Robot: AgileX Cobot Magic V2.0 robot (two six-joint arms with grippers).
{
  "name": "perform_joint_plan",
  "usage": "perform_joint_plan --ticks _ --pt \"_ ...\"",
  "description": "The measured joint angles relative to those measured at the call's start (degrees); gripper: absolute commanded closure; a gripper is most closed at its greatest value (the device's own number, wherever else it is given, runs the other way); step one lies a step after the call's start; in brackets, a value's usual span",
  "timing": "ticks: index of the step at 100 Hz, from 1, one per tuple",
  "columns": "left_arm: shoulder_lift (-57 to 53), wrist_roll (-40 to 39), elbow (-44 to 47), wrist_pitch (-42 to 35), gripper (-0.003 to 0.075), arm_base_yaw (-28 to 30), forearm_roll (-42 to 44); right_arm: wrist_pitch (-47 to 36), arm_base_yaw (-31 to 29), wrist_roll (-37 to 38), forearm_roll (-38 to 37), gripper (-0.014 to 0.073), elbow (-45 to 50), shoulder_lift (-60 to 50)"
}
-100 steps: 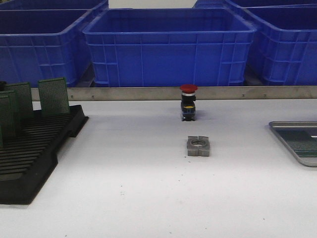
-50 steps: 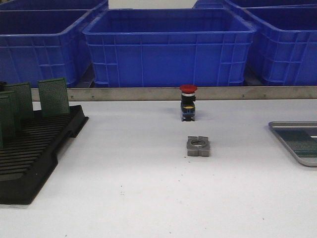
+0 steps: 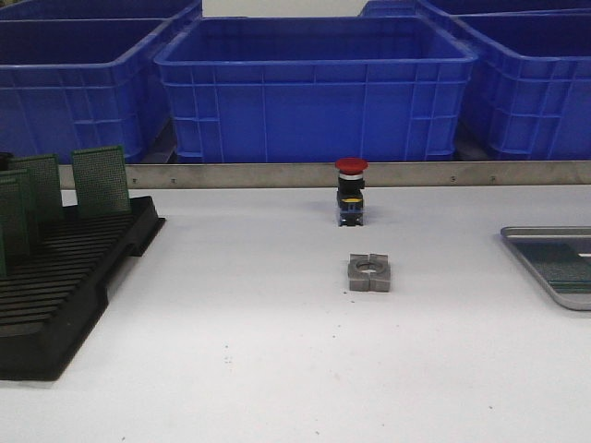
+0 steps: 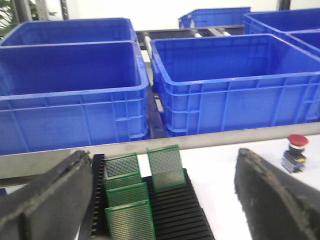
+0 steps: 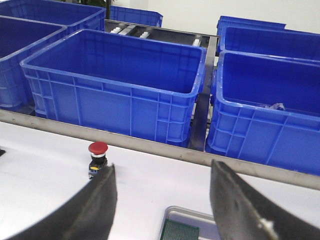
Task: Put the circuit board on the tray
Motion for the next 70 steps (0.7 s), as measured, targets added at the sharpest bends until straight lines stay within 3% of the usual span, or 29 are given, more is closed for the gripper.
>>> perform_joint_plan --ticks 28,38,47,62,70 --pt "-3.8 0.0 2.5 -2.3 0.0172 0.0 -0.2 -0.8 0.0 0.2 0.5 0.0163 2.9 -2.0" --pt "-3.8 0.0 2.6 -2.4 0.0192 0.0 -0.3 -1.3 0.0 0.2 0.5 0.0243 2.9 -2.0" --pt "-3.8 0.0 2.6 -2.4 0.0293 0.0 -0.3 -1.9 0.0 0.2 0.6 0.0391 2.9 -2.0" --pt "-3.8 0.0 2.6 -2.5 0.0563 0.0 -0.3 -2.1 0.0 0.2 0.6 0.0652 2.9 -2.0" --pt "-3.8 0.0 2.6 -2.5 0.0705 0.0 -0.3 -2.2 0.0 0.2 0.6 0.0658 2.9 -2.0"
